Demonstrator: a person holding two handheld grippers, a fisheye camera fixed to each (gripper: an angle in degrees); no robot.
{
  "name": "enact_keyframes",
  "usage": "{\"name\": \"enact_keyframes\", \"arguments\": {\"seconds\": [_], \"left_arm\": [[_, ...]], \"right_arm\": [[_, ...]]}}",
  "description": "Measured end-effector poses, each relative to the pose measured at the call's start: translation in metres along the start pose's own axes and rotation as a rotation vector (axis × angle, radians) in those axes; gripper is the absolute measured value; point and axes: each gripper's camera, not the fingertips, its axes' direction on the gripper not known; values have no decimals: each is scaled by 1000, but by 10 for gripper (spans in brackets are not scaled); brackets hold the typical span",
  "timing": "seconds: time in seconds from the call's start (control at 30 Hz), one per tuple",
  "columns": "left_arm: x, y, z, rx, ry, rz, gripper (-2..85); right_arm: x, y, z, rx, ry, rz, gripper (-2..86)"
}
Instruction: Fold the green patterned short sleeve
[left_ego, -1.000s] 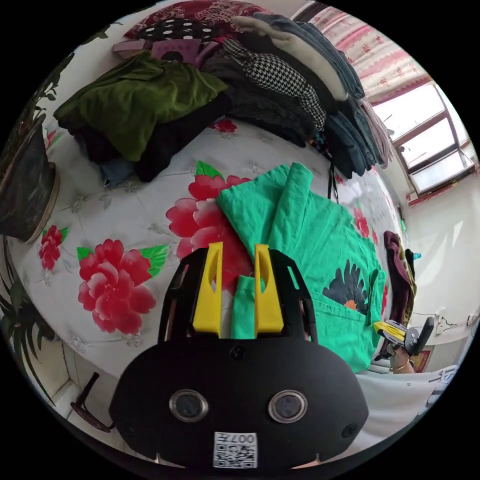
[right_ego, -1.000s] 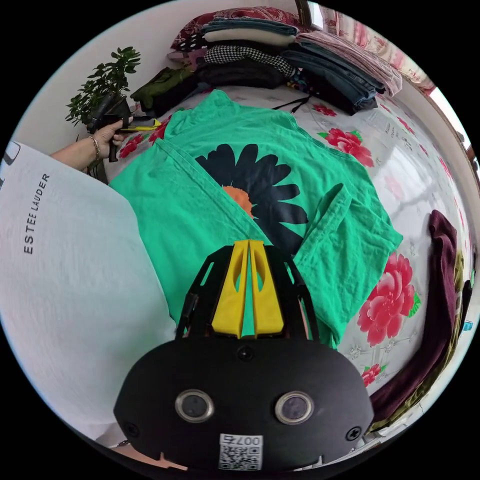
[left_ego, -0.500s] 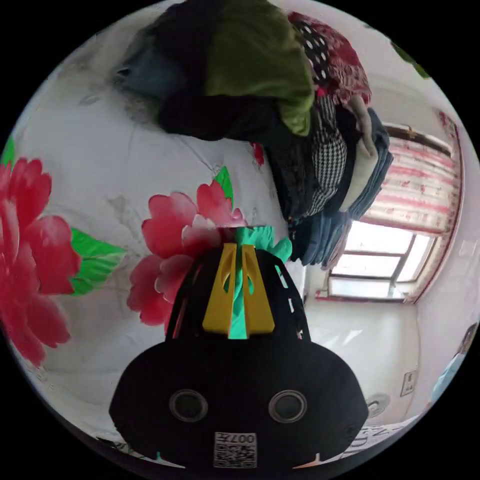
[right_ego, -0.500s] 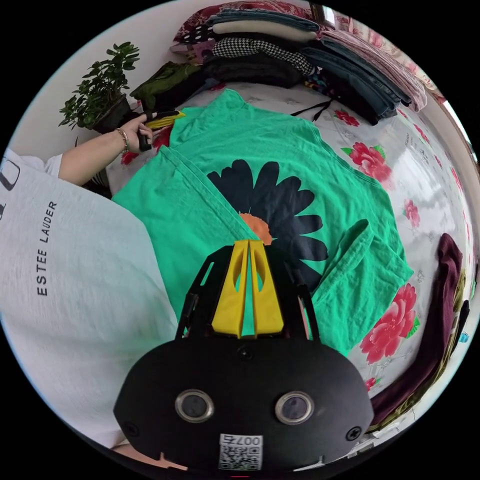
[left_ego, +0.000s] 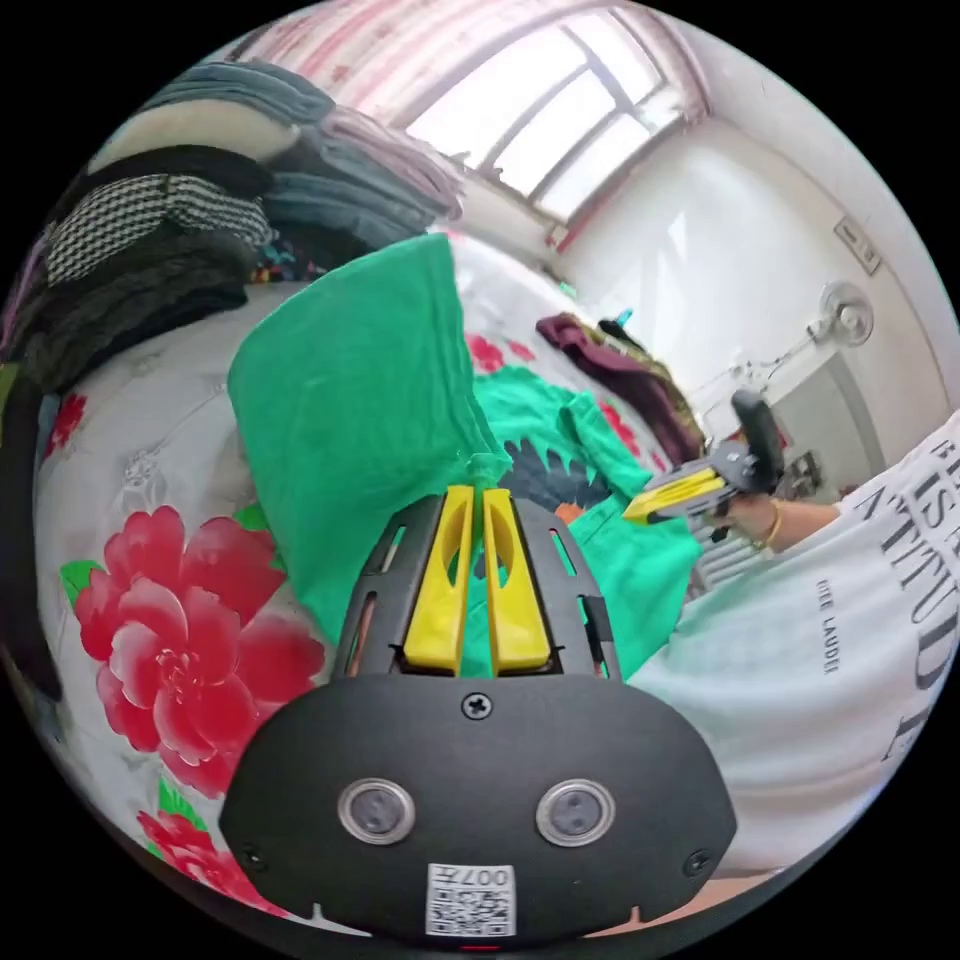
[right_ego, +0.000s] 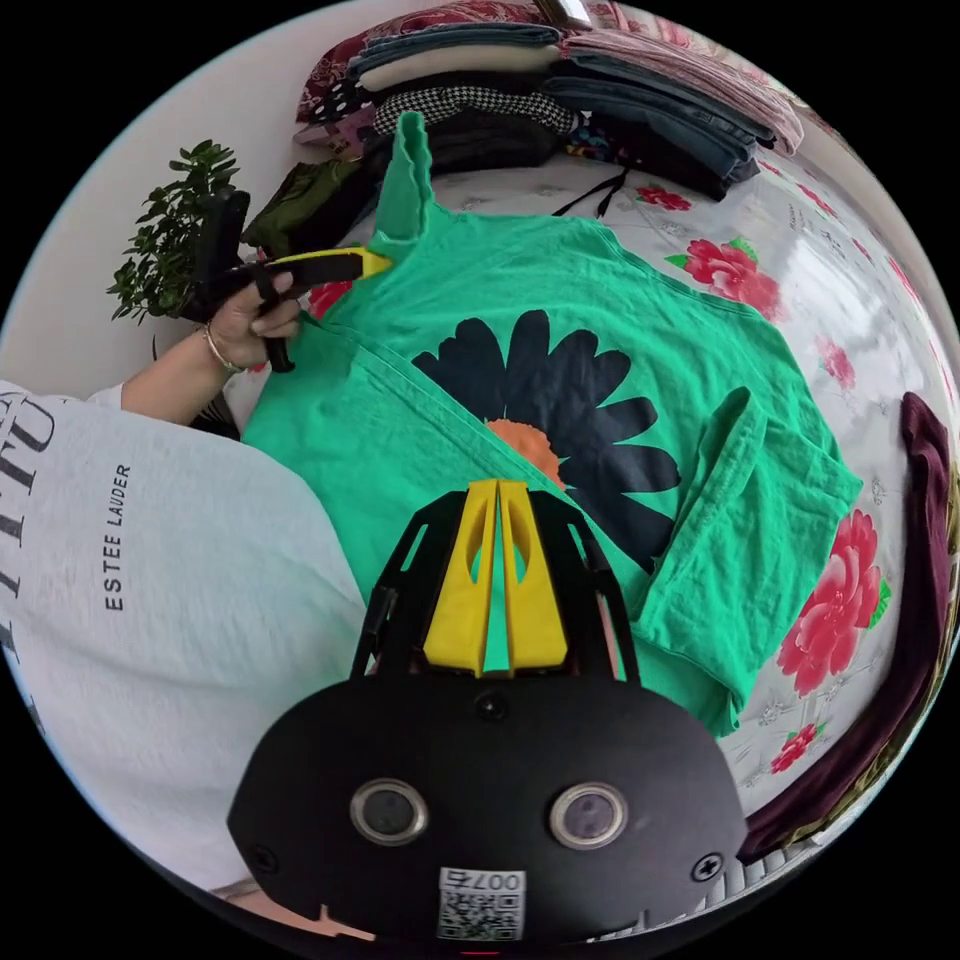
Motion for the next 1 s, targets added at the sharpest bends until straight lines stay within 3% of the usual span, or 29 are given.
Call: {"name": "enact_keyframes", "arguments": {"seconds": [0.07,0.37,0.67,0.83,0.93,1.0], "left_arm": [[11,-1,32,-144,-76,32,-6],[44,11,43,-36,21,57,46],[61,10,65,-75,-1,64,45],[69,6,69,-58,33,66,47],[79,4,75,-113,26,115,52],[86,3,77,-137,14,143,54]], "right_arm": [[7,6,0,13,-27,24,-3],[27,28,2,79,-39,49,12],[55,-66,-7,284,-35,-28,79],[69,-117,62,102,-1,19,83],[66,-119,61,151,126,-18,83],[71,-125,57,117,104,-47,83]]}}
